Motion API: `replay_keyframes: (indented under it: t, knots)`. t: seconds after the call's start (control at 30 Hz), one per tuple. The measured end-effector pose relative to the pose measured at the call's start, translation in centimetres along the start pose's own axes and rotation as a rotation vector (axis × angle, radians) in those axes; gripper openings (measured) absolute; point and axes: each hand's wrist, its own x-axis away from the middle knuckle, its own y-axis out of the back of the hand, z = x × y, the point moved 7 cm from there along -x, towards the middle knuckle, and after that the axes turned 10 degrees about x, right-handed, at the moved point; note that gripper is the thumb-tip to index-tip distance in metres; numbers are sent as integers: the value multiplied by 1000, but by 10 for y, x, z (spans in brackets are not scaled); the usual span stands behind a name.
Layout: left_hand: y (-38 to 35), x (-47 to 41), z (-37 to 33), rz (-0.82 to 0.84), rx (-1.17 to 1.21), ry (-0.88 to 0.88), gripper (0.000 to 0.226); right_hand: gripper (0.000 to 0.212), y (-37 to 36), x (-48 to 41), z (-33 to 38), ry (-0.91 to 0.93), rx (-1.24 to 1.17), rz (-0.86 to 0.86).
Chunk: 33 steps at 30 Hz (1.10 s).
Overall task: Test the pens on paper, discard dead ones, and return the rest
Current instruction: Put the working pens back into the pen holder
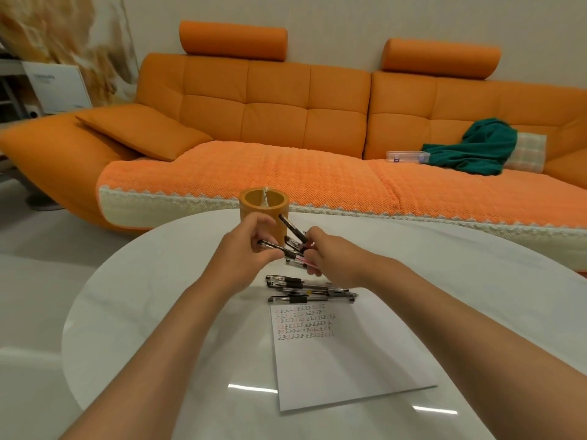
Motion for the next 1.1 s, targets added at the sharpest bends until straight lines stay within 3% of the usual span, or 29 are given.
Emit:
replay_keyframes:
  t: [0.13, 0.37, 0.6, 0.73, 0.83, 0.93, 1.1]
  knots:
    - [5, -1, -4, -93, 144, -2, 52, 15, -1, 0, 14, 56, -138, -36]
    - [12, -4, -10, -179, 109, 36, 50, 30, -10, -5, 28, 36, -706, 61]
    - [20, -22, -26, -52, -10, -22, 60, 15, 0, -17, 43, 100, -512, 171]
    - [24, -46, -34, -39, 4, -74, 77, 16, 42, -35, 45, 74, -622, -13]
    - [35, -61, -25, -128, -185, -96, 71, 19, 76, -58, 39, 48, -751, -204]
    - [37, -70, -3, -126, -334, 0, 67, 19, 92, -83, 37, 30, -766, -332]
    - [19, -76, 27, -27, -294, 124, 72, 13, 88, -119, 45, 9, -798, -440]
